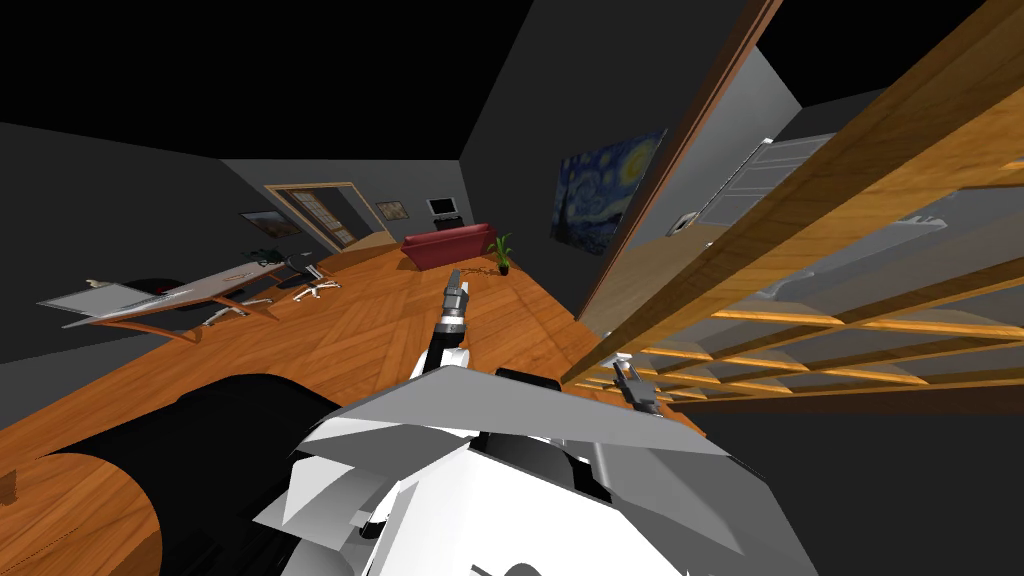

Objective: Pull the door open

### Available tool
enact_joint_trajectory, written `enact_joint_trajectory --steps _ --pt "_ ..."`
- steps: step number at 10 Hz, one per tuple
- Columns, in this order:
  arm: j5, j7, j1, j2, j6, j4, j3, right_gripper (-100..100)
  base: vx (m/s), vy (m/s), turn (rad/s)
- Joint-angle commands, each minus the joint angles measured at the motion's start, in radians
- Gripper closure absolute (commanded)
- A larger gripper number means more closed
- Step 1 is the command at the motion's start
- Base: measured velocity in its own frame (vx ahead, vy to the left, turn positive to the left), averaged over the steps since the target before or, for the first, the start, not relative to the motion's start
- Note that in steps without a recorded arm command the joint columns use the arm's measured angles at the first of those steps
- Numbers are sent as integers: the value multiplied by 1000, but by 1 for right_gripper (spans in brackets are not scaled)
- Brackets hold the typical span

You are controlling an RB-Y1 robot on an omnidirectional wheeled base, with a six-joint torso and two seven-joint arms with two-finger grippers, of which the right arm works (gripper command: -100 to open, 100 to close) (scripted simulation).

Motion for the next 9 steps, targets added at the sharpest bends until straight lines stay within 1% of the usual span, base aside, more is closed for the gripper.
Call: enact_joint_trajectory --steps 1,2,5,6,9 --pt "17 -12 6 3 -46 31 23 100 -14 -13 -19" --pt "17 -12 6 3 -46 31 23 100 -13 -6 -6" --pt "41 -26 36 -11 -115 48 53 100 -21 -19 -17" --pt "41 -26 36 -11 -115 48 53 100 -21 -21 -6" --pt "63 -40 65 -24 -178 63 82 100 -25 -36 -11"
